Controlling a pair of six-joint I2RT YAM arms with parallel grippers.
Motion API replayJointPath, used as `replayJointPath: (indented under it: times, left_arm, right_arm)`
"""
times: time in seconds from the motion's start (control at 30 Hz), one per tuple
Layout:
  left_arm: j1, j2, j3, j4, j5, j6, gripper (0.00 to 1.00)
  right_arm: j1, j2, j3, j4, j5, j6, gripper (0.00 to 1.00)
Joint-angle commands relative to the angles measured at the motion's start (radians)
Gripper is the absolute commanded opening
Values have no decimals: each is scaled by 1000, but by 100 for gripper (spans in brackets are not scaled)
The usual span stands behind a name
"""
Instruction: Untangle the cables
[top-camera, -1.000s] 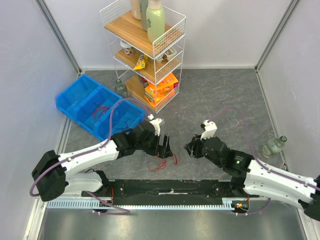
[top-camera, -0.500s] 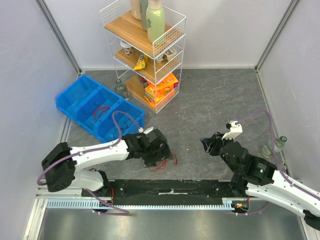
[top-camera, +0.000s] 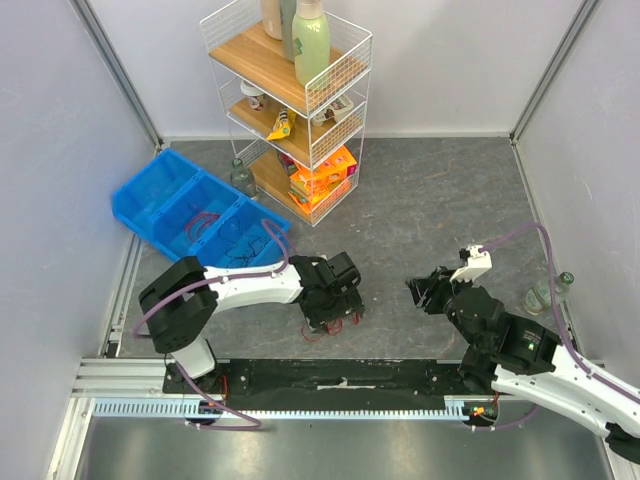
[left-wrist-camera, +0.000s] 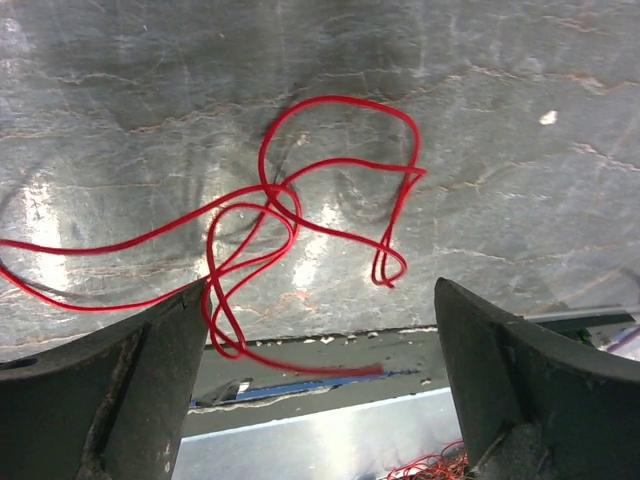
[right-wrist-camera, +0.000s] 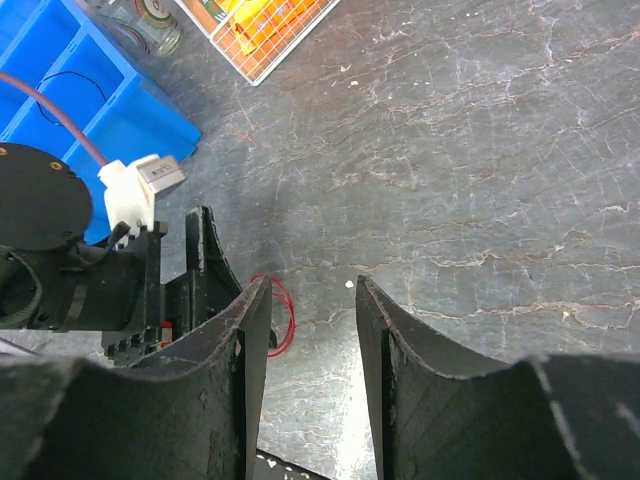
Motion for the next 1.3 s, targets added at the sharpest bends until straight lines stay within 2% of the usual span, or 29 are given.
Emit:
replayJointPath:
  times: [0.0,0.03,0.17,0.2,0.27,0.3,0.43,0.6,0.77,0.93,1.0,1.07,1.17,1.27]
  left_arm:
    - [-5,35,38,-1,11,-54,93]
    - [-5,37,42,-1,-2,-51,90]
    - [-4,42,39,-9,-13,-45,62]
    - [0,38,37,-8,-13,-38,48]
    - [9,28,26,26,-12,-5,7]
    - [19,19,22,35,-4,12,2]
    - [52,-61,11,58,-13,115,2]
    - [98,-260,28,72,-108,397,2]
    - [159,-559,-3,-1,-373,570,2]
    - [231,-852,-64,37,-687,744,2]
    - [266,-882,-66,77,-783,810,3]
    - [353,-859,-35,54,-835,798,3]
    - [492,-779,15,-3,-767,726,2]
    - [619,-710,32,14,-664,654,2]
  right_arm:
    - [0,-24,-5,-20,36,23,46]
    - [-2,-28,-7,-20,36,23,46]
    - [0,-24,-5,-20,41,23,47]
    - [1,-21,-4,-20,42,20,46]
    - [-1,-15,1,-18,42,17,46]
    - [0,-13,4,-21,41,15,46]
    - [-2,-15,6,-21,41,15,46]
    - [-1,-19,1,-20,39,15,46]
    - [0,-15,3,-20,37,10,46]
    - [-2,-13,4,-18,34,7,46]
    - [1,-9,1,-11,34,7,46]
    - [0,1,4,-3,31,6,46]
    - [0,16,18,3,16,4,46]
    - [0,19,26,3,4,4,45]
